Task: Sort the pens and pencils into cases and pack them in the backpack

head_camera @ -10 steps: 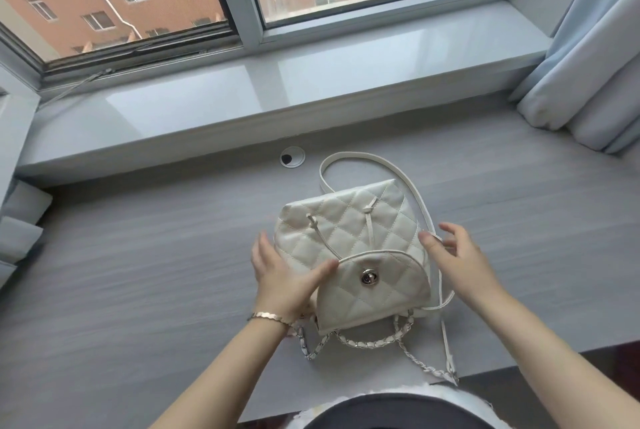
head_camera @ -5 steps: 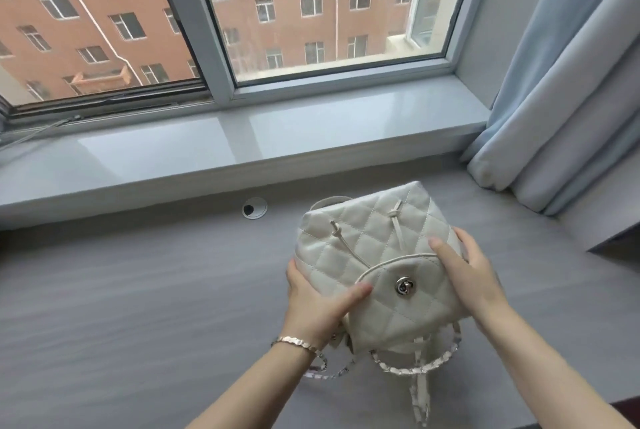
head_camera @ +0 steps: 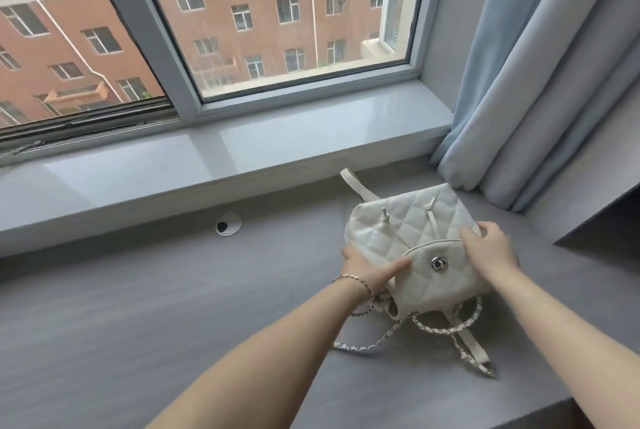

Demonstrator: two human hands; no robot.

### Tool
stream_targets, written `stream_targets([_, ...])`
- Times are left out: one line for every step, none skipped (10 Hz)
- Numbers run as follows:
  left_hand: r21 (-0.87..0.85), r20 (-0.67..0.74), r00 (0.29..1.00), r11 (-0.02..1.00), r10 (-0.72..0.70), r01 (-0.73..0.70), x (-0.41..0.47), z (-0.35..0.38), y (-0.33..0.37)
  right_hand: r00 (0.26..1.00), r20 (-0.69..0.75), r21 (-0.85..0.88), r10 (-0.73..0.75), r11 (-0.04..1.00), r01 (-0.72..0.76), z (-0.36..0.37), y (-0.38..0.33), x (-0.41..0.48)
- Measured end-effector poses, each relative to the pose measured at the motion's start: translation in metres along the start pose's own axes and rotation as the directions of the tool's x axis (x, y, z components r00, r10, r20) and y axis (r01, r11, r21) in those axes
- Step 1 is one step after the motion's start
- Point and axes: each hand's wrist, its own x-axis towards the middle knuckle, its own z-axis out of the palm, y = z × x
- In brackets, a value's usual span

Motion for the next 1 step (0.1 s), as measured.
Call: stream_targets([0.239, 0.118, 0.984, 0.965, -0.136, 0.105, -0.0075, -0.0198, -0.0023, 0.963, -0.15, -0.098, -0.225, 0.972, 0.212, 0.0093, -0.0304, -0.0119])
